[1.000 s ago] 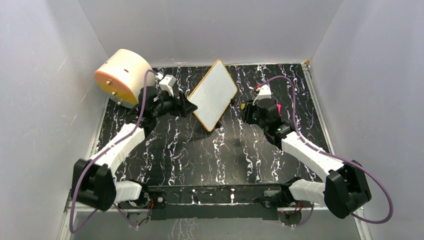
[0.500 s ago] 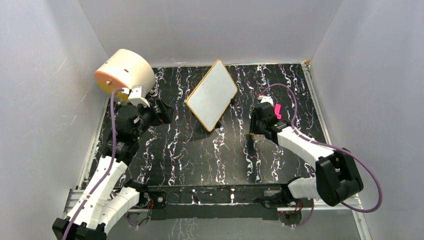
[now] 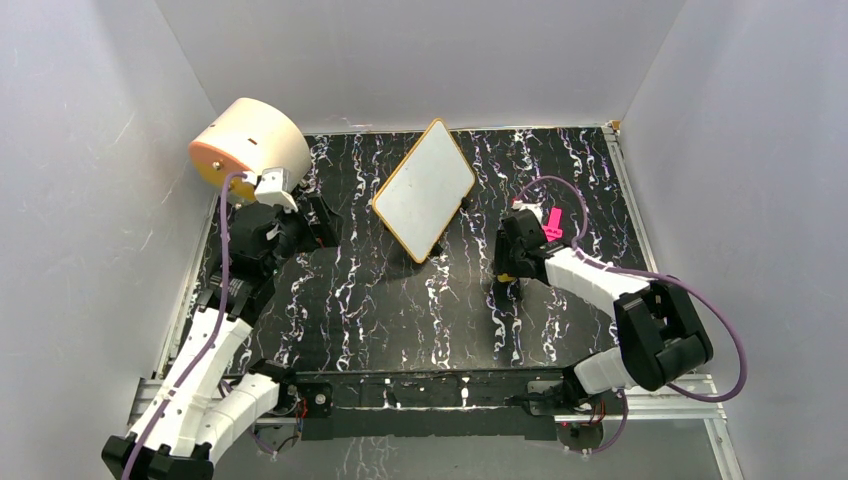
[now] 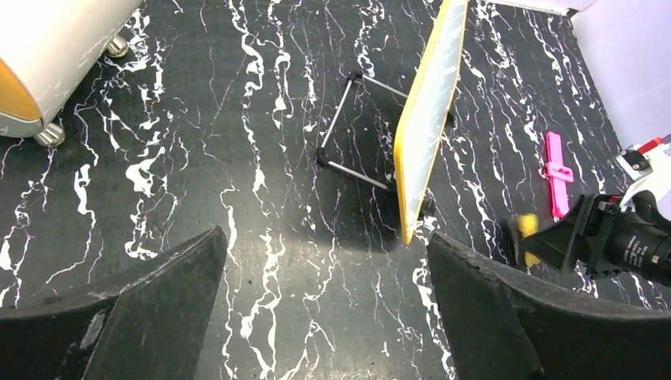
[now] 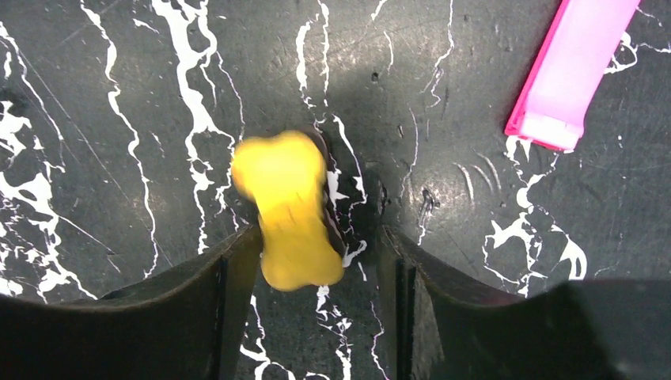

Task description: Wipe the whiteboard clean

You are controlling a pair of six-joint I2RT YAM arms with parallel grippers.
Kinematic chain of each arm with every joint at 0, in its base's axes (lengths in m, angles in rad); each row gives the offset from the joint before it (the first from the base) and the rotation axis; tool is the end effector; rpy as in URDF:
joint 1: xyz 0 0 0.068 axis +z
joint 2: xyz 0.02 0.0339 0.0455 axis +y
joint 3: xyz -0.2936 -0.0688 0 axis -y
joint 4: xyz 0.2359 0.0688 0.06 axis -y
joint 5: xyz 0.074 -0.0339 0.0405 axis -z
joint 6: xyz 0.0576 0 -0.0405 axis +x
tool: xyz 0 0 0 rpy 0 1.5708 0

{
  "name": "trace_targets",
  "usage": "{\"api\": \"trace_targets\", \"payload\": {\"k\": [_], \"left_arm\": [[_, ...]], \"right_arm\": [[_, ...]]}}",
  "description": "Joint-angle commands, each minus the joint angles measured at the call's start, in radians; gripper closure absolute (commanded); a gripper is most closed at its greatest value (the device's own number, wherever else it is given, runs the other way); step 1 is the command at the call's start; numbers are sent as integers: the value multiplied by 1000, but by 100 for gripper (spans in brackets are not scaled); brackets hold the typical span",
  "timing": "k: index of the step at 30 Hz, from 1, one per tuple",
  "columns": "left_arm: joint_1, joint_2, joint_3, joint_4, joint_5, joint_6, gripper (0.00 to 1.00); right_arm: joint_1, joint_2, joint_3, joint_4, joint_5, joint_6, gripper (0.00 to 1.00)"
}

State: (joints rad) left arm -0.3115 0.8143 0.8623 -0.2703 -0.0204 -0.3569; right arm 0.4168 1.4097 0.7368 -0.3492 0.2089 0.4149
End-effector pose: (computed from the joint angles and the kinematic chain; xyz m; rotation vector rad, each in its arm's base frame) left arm 0.1713 -0.0539 0.3693 -0.0560 1.8158 -0.4587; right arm 0.2451 0.0955 0.1920 0.0730 2.5579 0.0455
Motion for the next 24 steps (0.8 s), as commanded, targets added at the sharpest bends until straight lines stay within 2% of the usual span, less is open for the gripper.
{"api": "trace_targets", "payload": {"k": [1, 3, 7, 14, 18, 24], "left_arm": [[2, -23, 45, -29, 16, 21, 2], [2, -24, 61, -43, 20, 19, 2], [2, -29, 116, -95, 30, 22, 2], [3, -78, 251, -221, 20, 42, 2], [2, -111, 335, -284, 20, 60, 1], [2, -139, 476, -363, -1, 85, 2]], "right_arm": [[-4, -34, 46, -35, 39, 29, 43], [-5, -58, 55, -60, 46, 34, 36], [-5, -167, 83, -158, 65, 46, 34], [-5, -540, 161, -307, 193, 44, 33], [-4, -718, 260, -383, 294, 35, 32], [-5, -827, 442, -454, 361, 1, 30]]}}
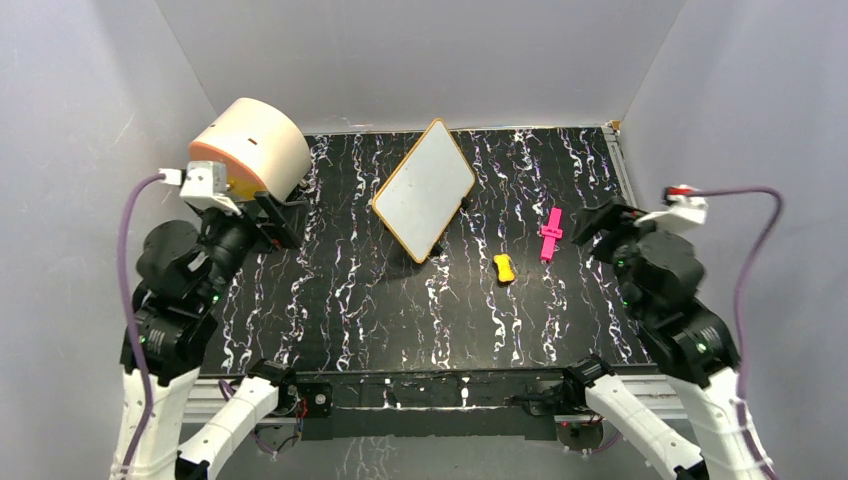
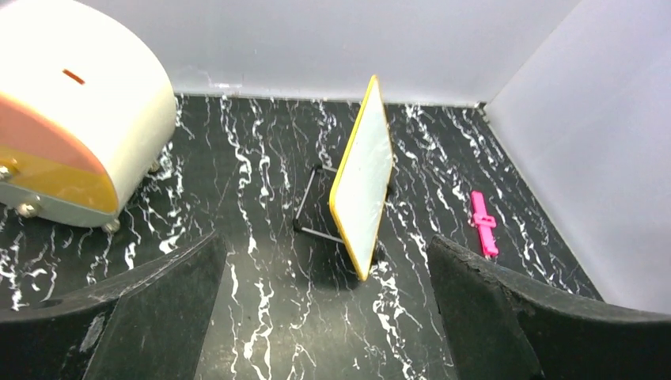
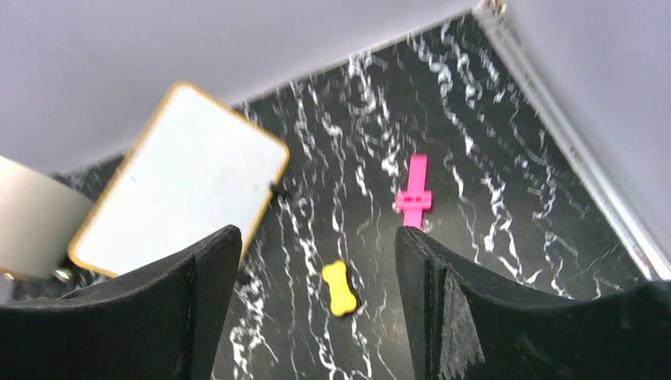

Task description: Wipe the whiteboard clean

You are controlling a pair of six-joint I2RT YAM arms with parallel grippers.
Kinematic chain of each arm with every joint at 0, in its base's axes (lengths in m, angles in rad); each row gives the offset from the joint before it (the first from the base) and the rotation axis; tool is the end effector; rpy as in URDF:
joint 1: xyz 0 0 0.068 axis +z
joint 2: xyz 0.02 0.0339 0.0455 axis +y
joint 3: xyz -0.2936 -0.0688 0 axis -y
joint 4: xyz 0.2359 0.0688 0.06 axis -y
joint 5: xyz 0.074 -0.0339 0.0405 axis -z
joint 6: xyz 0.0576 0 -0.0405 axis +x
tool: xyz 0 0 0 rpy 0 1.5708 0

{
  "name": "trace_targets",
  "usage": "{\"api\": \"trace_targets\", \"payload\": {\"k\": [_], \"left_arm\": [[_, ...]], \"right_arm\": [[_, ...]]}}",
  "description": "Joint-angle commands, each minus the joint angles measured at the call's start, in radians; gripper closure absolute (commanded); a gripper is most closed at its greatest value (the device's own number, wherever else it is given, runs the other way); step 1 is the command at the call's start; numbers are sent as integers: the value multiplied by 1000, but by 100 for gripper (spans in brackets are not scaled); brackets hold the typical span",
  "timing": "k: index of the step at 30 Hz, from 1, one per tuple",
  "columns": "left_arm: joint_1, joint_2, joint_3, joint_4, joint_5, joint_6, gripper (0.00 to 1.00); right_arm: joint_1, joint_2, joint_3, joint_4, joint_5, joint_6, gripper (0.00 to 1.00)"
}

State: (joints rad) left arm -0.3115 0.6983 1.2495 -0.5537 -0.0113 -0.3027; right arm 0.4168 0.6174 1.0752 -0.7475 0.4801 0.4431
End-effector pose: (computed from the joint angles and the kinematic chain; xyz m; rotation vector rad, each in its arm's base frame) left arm 0.0918 -0.0289 0.4766 -0.0020 1.5930 -0.4718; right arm 0.0890 0.0103 0.4058 0.3521 1.7957 0.1588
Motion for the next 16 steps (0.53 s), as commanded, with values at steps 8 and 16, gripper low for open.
{"api": "trace_targets", "payload": {"k": [8, 16], "left_arm": [[3, -46, 184, -104, -16, 58, 2], [3, -60, 187, -102, -41, 69, 2]], "right_arm": [[-4, -57, 209, -35, 89, -66, 29], [-4, -78, 215, 21, 62, -76, 29]]}}
